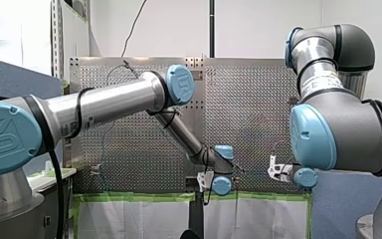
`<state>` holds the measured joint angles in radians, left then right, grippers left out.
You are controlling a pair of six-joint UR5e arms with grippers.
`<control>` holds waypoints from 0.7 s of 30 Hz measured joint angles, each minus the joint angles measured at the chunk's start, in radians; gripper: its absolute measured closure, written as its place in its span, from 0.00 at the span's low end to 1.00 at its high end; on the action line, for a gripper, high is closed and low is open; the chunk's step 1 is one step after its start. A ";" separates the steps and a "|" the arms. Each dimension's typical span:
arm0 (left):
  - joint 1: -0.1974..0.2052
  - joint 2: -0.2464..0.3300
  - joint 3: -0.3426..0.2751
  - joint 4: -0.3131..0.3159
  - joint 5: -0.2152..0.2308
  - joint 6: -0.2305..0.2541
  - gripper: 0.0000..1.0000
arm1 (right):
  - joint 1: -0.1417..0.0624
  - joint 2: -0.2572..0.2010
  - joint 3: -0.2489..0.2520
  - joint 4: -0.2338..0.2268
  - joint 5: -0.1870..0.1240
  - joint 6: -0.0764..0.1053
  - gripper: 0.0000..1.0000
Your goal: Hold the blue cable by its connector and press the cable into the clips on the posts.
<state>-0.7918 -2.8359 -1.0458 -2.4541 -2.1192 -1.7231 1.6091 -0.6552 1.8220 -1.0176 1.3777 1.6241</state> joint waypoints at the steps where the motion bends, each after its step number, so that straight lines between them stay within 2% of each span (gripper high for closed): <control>1: 0.002 -0.006 0.009 0.000 0.003 -0.001 1.00 | 0.000 0.000 0.000 0.000 0.000 0.000 1.00; 6: 0.008 -0.014 0.036 -0.001 0.008 -0.003 1.00 | -0.002 0.001 0.000 -0.005 0.000 -0.001 1.00; 15: 0.046 -0.015 0.066 -0.021 0.032 -0.007 1.00 | -0.005 0.005 -0.012 -0.012 0.001 0.000 1.00; 21: 0.056 -0.015 0.064 -0.016 0.047 -0.007 1.00 | -0.002 0.033 -0.031 -0.007 -0.001 -0.002 1.00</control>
<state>-0.7361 -2.8506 -0.9814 -2.4705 -2.0717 -1.7303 1.6072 -0.6221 1.7909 -1.0248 1.3763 1.6218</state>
